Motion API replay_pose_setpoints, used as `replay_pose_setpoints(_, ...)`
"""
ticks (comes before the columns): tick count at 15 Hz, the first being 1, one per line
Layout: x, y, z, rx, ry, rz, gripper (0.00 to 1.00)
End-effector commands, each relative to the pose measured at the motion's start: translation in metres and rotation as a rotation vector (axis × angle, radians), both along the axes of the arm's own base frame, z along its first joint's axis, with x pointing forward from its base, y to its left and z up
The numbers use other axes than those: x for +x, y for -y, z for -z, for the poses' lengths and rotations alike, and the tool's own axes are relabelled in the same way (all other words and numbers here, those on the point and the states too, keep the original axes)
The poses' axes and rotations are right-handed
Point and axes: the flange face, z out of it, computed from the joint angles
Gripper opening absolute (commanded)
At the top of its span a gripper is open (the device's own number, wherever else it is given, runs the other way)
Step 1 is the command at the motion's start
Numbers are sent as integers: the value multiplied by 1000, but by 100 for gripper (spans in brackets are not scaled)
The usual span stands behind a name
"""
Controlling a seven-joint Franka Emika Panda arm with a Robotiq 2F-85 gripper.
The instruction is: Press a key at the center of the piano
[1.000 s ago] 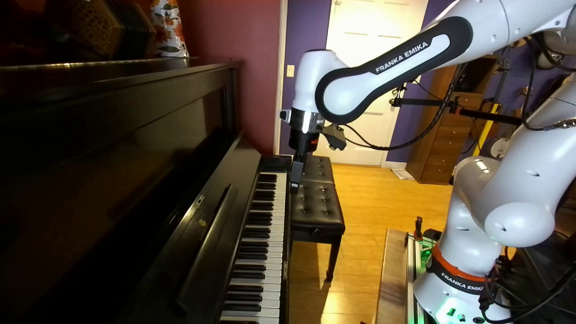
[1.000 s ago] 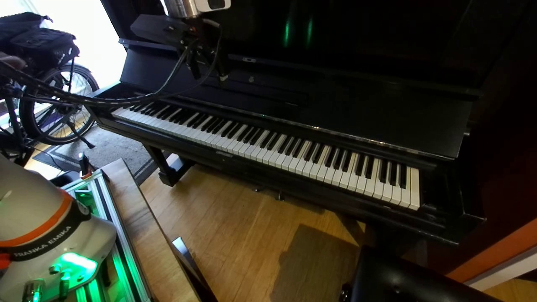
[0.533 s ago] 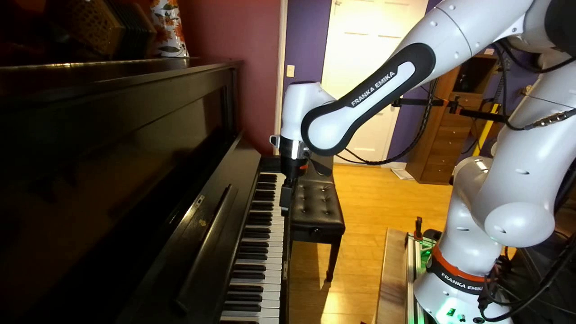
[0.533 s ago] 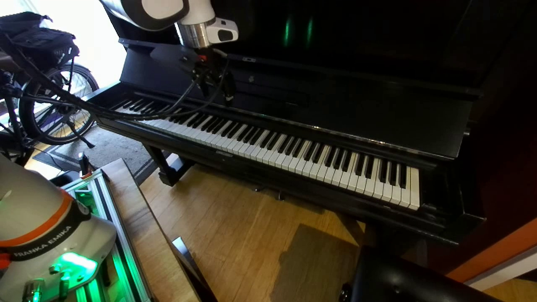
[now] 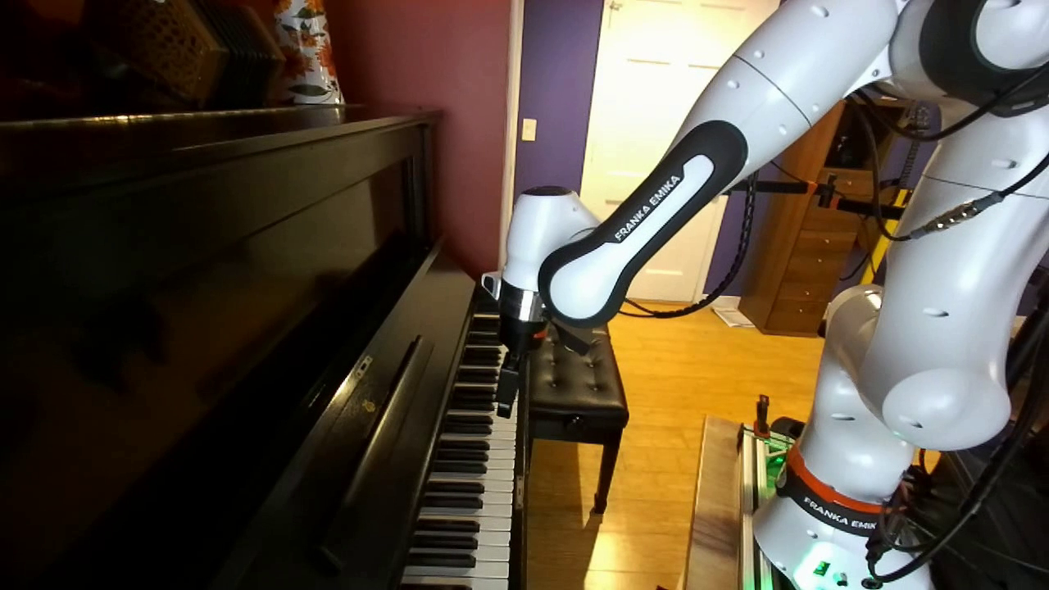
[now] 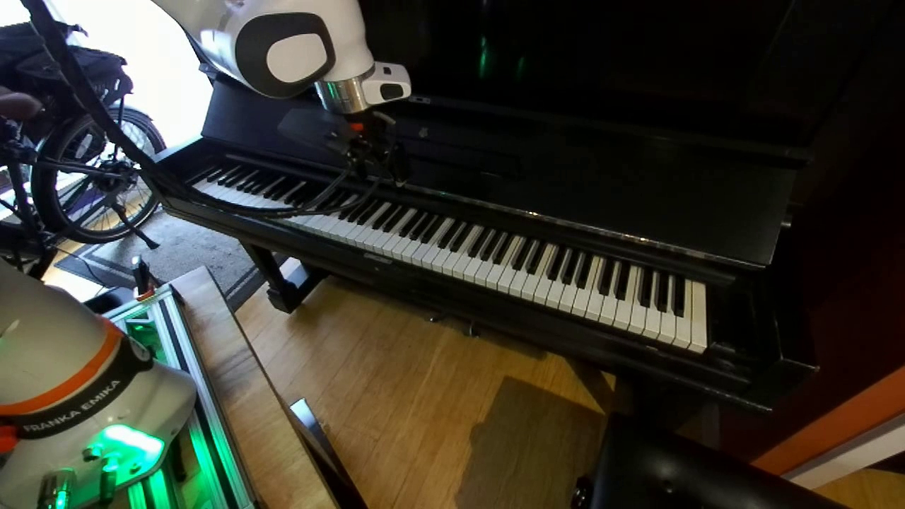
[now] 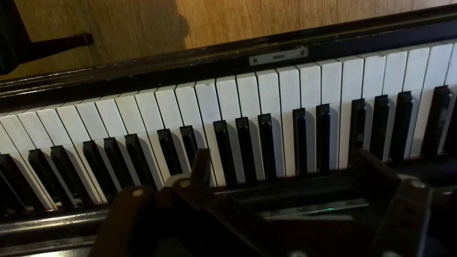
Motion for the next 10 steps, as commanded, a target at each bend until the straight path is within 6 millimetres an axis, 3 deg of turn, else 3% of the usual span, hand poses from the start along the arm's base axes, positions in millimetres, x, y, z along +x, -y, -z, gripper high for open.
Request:
replay_pose_setpoints(1, 1, 0, -1, 0, 1, 0, 75)
replay_pose_setpoints(3, 9, 1, 4, -21, 19, 29, 68)
replay_pose_setpoints(10, 29, -3, 57, -9, 9, 76, 13)
